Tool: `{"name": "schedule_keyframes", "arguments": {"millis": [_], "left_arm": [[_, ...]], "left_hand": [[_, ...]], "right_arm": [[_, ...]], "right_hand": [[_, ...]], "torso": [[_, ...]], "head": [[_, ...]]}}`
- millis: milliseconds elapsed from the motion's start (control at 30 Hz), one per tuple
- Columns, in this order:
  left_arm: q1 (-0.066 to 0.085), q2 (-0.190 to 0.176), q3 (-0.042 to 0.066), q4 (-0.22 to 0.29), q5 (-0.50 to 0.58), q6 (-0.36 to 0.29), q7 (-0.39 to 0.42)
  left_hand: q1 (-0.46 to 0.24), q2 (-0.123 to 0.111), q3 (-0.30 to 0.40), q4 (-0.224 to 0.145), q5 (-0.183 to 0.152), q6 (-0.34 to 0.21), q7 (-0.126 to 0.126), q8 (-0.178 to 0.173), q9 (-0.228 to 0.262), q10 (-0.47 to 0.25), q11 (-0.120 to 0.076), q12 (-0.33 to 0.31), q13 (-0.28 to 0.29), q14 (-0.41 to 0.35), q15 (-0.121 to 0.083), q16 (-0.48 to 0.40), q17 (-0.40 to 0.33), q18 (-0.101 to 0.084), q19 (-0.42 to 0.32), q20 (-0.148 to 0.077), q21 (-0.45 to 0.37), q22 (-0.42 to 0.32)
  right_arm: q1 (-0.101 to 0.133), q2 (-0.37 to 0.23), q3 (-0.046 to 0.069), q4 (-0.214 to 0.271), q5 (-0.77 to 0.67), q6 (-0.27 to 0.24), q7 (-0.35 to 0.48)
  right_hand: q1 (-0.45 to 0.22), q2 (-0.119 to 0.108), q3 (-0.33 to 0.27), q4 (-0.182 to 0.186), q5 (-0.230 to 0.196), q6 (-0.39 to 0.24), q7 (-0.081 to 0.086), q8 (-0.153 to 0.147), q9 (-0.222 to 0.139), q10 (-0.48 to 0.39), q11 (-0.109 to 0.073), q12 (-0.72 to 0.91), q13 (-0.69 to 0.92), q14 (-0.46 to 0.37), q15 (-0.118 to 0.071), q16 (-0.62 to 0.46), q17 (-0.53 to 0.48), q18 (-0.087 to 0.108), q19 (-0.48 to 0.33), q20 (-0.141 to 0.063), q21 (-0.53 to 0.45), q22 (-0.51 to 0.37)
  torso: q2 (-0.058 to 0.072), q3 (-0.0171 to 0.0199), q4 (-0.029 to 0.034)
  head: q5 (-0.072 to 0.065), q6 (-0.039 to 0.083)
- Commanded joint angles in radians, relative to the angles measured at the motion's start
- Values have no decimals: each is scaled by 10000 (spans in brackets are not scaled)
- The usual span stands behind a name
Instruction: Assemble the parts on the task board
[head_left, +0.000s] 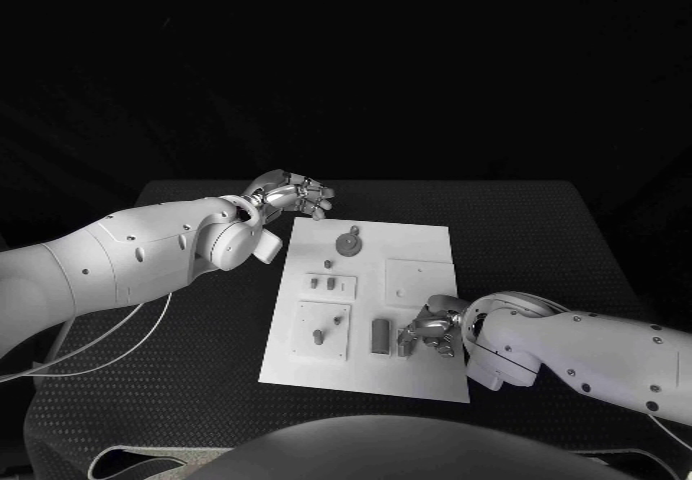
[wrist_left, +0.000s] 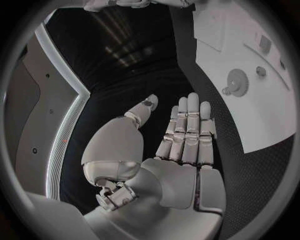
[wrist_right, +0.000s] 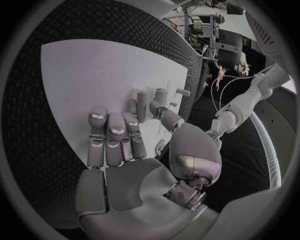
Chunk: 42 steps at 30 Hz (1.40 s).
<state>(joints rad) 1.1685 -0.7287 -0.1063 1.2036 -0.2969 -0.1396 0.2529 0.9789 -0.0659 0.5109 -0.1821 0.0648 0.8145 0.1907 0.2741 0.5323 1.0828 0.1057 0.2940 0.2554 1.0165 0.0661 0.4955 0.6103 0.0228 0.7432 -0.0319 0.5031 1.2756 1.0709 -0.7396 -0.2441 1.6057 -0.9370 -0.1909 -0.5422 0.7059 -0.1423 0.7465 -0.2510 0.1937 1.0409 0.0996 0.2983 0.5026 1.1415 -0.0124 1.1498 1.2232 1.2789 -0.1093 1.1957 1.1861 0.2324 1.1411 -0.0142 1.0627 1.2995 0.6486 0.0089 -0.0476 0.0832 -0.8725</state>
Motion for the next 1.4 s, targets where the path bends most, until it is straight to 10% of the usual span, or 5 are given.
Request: {"name": "schedule_keyframes", "arguments": {"millis": [33, 400, 833, 1167, 1400], "left_arm": [[14, 8, 8, 12, 23, -15, 140], [14, 11, 8, 11, 23, 21, 113], [14, 13, 8, 10, 23, 42, 97], [14, 12, 8, 7, 23, 61, 70], [14, 10, 8, 5, 23, 75, 55]], "left_hand": [[-40, 4, -9, -17, -34, -65, -25, 31, -10, 13, 79, -41, 10, 70, 20, -37, 12, 134, 60, 6, -64, 13], [-42, 2, -11, -19, -36, -67, -25, 32, -11, 11, 80, -44, 12, 70, 21, -45, 19, 134, 62, 6, -69, 17], [-43, 3, -11, -20, -37, -70, -25, 33, -13, 9, 81, -47, 14, 70, 21, -52, 27, 133, 64, 6, -74, 21], [-50, 5, -14, -15, -38, -72, -24, 33, -14, 8, 82, -49, 16, 69, 23, -59, 33, 132, 65, 7, -78, 25], [-56, 5, -16, -13, -39, -74, -23, 33, -16, 5, 83, -52, 17, 68, 24, -65, 38, 131, 66, 8, -82, 27]], "right_arm": [[-30, 46, -9, 82, 21, 316, 255], [-30, 36, -9, 102, -33, 295, 279], [-30, 21, -9, 140, -34, 309, 313], [-30, 15, -9, 144, 6, 295, 378], [-30, 3, -9, 142, 15, 303, 466]], "right_hand": [[130, 32, -3, 1, -41, -66, -4, -23, 7, -47, 24, -38, 17, -22, -16, -45, 22, 294, -18, -59, -8, -6], [633, 635, 129, -250, -35, -12, -23, 26, 7, 25, 7, 10, 69, 1, -27, -37, 86, 294, -44, -56, 3, 17], [686, 653, 161, -272, -13, -8, -23, 29, 4, 33, 8, 12, 72, 1, -26, -40, 90, 294, -47, -51, 4, 20], [317, 110, -165, -72, -258, -14, -19, 28, -16, 6, 19, -36, 47, -6, -19, -79, 89, 294, -37, -4, 1, 16], [163, -347, -272, 283, -1410, -41, -18, 24, -36, -29, 11, -78, 34, -21, -31, -125, 94, 294, -35, -39, -38, -9]], "torso": [[-1, 1, 5], [0, 7, -1], [-2, 5, -8], [-2, 4, -4], [-1, 3, 0]], "head": [[5, -1], [12, -1], [9, -1], [16, -1], [22, -1]]}}
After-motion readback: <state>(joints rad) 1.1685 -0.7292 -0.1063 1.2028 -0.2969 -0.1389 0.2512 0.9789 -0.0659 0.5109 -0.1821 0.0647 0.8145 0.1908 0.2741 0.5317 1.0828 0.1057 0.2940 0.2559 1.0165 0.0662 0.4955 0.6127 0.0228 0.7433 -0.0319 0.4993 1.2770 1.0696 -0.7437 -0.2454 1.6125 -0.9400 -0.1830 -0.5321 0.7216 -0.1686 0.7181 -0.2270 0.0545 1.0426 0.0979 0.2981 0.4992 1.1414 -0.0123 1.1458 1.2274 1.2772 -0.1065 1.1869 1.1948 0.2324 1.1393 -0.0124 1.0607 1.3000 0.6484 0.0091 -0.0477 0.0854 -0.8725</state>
